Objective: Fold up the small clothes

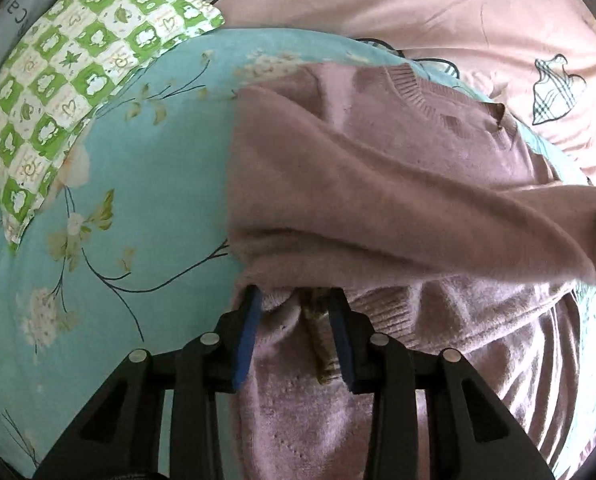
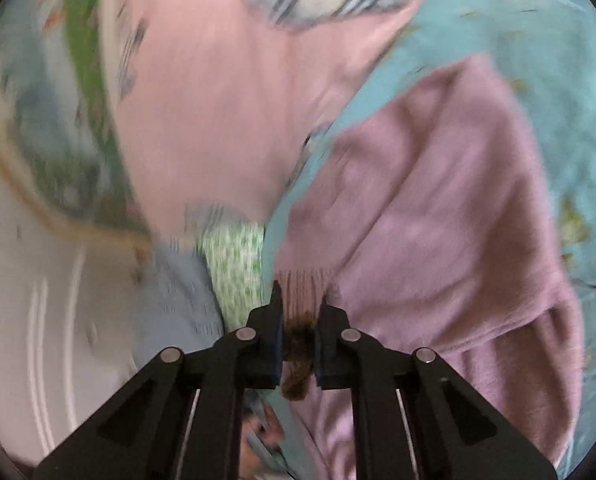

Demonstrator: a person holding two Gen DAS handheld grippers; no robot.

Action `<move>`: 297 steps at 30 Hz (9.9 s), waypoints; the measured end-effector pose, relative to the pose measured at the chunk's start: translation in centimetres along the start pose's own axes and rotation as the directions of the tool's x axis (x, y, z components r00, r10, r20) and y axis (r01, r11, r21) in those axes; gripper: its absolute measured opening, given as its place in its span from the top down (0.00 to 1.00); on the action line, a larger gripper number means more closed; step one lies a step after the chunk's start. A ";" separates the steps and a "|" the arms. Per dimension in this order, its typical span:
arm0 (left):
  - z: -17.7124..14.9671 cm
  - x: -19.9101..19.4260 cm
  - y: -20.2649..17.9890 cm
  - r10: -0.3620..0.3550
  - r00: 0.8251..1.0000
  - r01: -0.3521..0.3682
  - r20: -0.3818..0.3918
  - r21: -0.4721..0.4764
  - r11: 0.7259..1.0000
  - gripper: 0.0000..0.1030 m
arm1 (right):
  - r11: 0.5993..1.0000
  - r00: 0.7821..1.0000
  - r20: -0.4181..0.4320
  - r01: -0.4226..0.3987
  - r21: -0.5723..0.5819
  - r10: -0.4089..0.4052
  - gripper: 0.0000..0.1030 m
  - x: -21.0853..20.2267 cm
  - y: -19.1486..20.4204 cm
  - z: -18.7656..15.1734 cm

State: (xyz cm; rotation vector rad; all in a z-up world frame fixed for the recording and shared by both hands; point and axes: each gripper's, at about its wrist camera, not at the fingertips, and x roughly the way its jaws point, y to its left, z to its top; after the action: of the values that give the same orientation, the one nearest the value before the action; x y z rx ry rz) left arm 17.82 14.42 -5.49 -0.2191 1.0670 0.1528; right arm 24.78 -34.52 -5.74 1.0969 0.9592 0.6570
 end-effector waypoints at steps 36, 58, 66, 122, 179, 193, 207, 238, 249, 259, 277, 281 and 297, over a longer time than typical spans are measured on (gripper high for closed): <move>0.6 1.0 -0.5 0.025 0.999 -0.026 -0.031 -0.032 0.999 0.67 | 0.215 0.751 0.075 0.281 -0.935 -0.656 0.99 5.3 0.7 -9.5; 0.3 1.1 -0.5 0.014 0.999 -0.017 -0.042 -0.057 0.998 0.63 | -0.199 0.670 0.324 0.258 -0.945 -0.668 0.37 5.2 0.2 -14.2; 0.3 1.3 -0.4 0.013 0.999 -0.016 -0.044 -0.065 0.998 0.63 | 0.016 0.692 0.194 0.285 -0.958 -0.695 0.93 5.2 0.1 -10.0; 11.8 7.1 7.5 -0.365 0.931 0.351 -0.009 -0.252 0.902 0.93 | 0.671 0.775 -0.128 0.437 -0.599 -0.619 0.95 9.9 -1.4 -2.1; -10.7 -4.9 4.7 -0.119 0.964 0.075 -0.238 -0.185 0.980 0.55 | 0.797 0.869 0.041 0.470 -0.381 -0.493 0.42 -1.7 1.8 -11.4; -19.8 -6.7 -5.6 -0.086 0.903 0.095 -0.420 0.001 0.995 0.27 | 0.768 0.825 -0.014 0.519 -0.374 -0.564 0.42 -6.7 1.4 -24.7; -25.3 -12.9 3.4 -0.317 0.889 0.303 -0.330 -0.093 0.948 0.95 | 0.762 0.785 -0.044 0.584 -0.280 -0.618 0.42 -11.1 -2.8 -30.2; -28.2 -11.3 4.4 -0.476 0.835 0.427 -0.274 -0.223 0.876 0.95 | 0.919 0.919 -0.040 0.389 -0.066 -0.392 0.94 -14.1 -8.9 -29.5; -28.1 -11.8 4.1 -0.499 0.833 0.457 -0.240 -0.211 0.864 0.96 | 0.918 0.912 -0.117 0.381 -0.113 -0.393 0.93 -12.0 -7.9 -29.4; -27.8 -13.4 6.2 -0.574 0.810 0.526 -0.120 -0.284 0.802 0.97 | 0.954 0.950 -0.084 0.296 -0.050 -0.299 0.94 -15.3 -8.0 -28.3; -2.7 -13.4 7.5 -0.572 0.750 0.655 0.332 -0.251 0.713 0.97 | 0.981 0.988 0.141 -0.039 -0.190 0.067 0.94 -8.8 3.5 -7.8; 2.9 -8.4 6.7 -0.537 0.773 0.629 0.337 -0.294 0.720 0.97 | 0.983 0.990 0.136 -0.007 -0.181 0.032 0.94 -3.4 3.5 -1.6; 9.4 7.5 6.7 -0.371 0.914 0.405 0.163 -0.382 0.831 0.96 | 0.971 0.975 0.083 0.216 -0.105 -0.208 0.94 8.0 -4.0 10.2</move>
State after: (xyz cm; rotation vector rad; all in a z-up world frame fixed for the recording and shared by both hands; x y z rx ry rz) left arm 27.85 23.40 -8.44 -0.8006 0.8774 0.0131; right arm 37.41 -33.66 -10.50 0.8964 0.9501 0.4876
